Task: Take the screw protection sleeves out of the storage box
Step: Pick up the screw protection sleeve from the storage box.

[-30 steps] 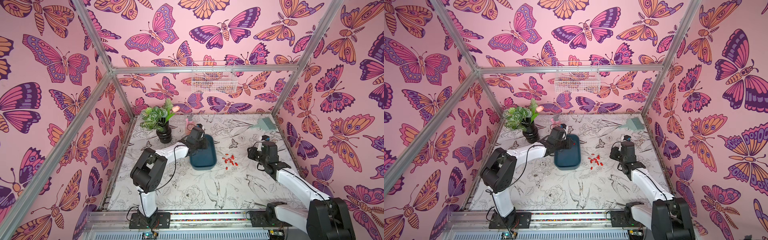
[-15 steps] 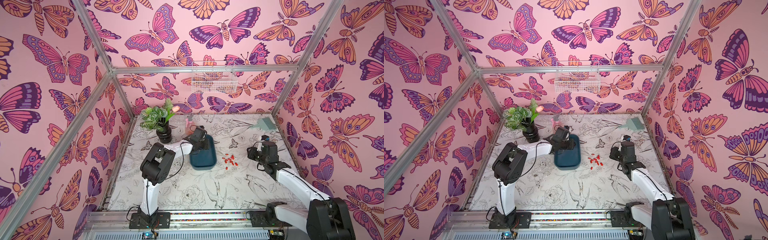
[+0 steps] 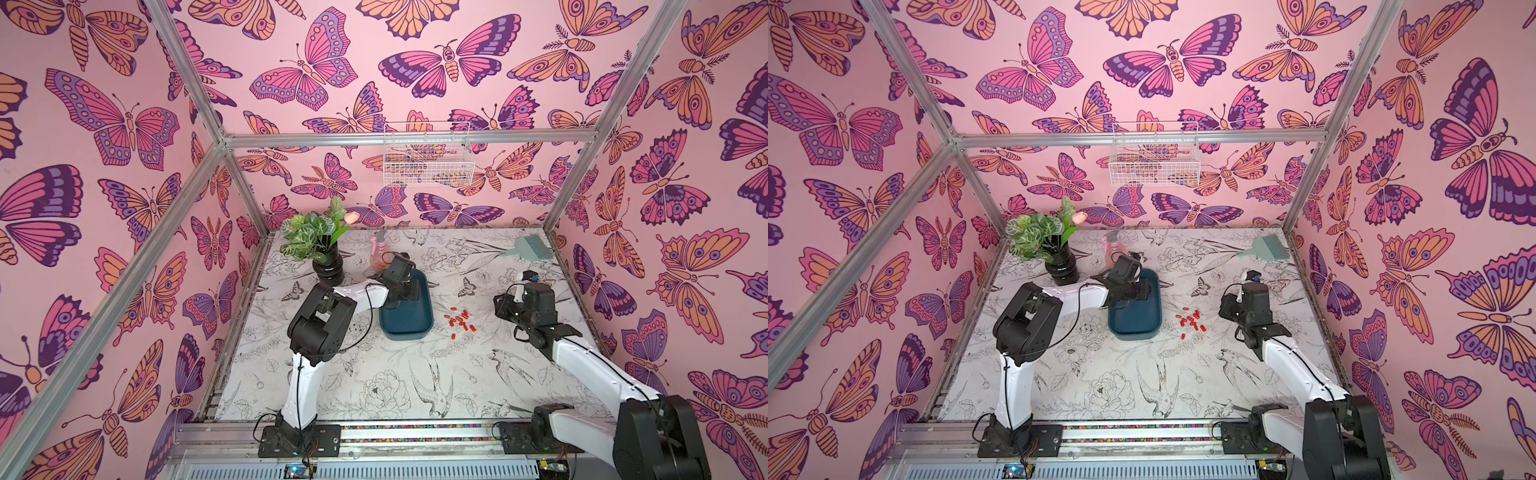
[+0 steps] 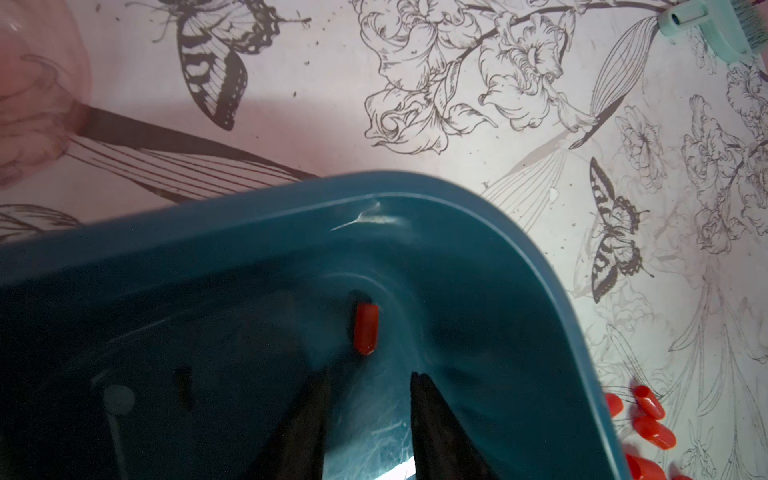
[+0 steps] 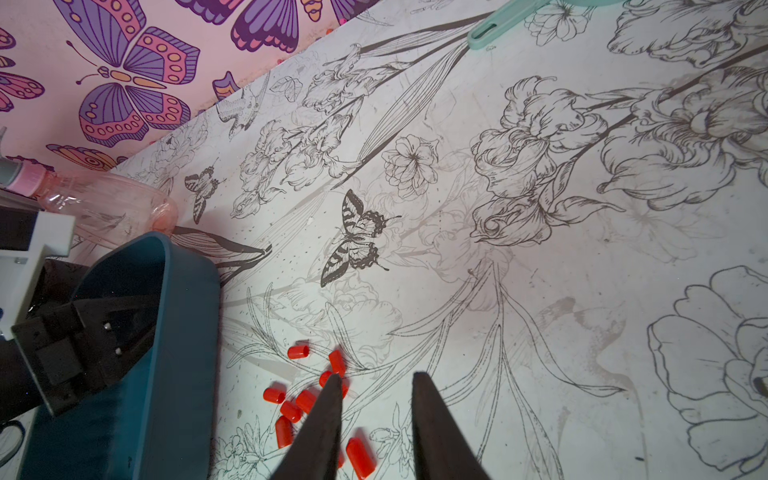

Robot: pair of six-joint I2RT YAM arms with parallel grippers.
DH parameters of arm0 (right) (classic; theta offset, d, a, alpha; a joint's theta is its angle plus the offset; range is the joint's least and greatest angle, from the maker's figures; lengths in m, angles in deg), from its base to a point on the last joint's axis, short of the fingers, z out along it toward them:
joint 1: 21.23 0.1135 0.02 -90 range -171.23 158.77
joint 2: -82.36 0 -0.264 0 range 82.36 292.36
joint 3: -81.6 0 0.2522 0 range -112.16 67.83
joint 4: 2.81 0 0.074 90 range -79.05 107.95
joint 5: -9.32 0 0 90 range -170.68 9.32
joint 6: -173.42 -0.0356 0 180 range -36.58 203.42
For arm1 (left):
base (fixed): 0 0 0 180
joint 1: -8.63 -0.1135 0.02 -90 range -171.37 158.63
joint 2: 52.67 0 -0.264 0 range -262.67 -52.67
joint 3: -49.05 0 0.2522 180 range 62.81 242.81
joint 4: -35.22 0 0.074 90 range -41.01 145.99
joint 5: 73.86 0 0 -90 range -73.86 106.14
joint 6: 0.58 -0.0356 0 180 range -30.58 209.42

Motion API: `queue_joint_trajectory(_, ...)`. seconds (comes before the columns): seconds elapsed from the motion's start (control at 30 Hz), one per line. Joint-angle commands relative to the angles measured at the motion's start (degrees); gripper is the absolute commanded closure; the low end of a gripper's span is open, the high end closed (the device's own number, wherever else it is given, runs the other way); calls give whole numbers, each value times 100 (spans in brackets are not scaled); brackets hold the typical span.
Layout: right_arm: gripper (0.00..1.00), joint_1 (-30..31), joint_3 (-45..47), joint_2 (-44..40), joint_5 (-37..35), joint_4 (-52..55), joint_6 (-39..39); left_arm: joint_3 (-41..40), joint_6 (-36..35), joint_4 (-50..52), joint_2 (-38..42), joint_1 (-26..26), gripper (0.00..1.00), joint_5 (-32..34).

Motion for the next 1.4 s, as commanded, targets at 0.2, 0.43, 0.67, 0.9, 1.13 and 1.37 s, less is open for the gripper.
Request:
queue_joint_trajectory(0.2, 68, -35, -143, 72, 44, -23, 56, 176, -161, 99, -268, -52, 62, 106)
queue_joint_trajectory(0.43, 68, -35, -149, 144, 79, -64, 31, 267, -203, 103, -378, -63, 62, 54)
queue_joint_trajectory(0.67, 68, -28, -174, 203, 93, -63, 38, 385, -222, 104, -509, -61, 62, -1)
queue_joint_trajectory(0.9, 68, -34, -183, 202, 101, -63, 42, 507, -230, 163, -605, -62, 64, 7)
queue_joint_trajectory(1.13, 68, -35, -191, 224, 105, -62, 42, 662, -231, 334, -739, -58, 67, -11)
queue_joint_trajectory(1.37, 68, -35, -189, 235, 104, -64, 38, 804, -274, 511, -830, -32, 75, -1)
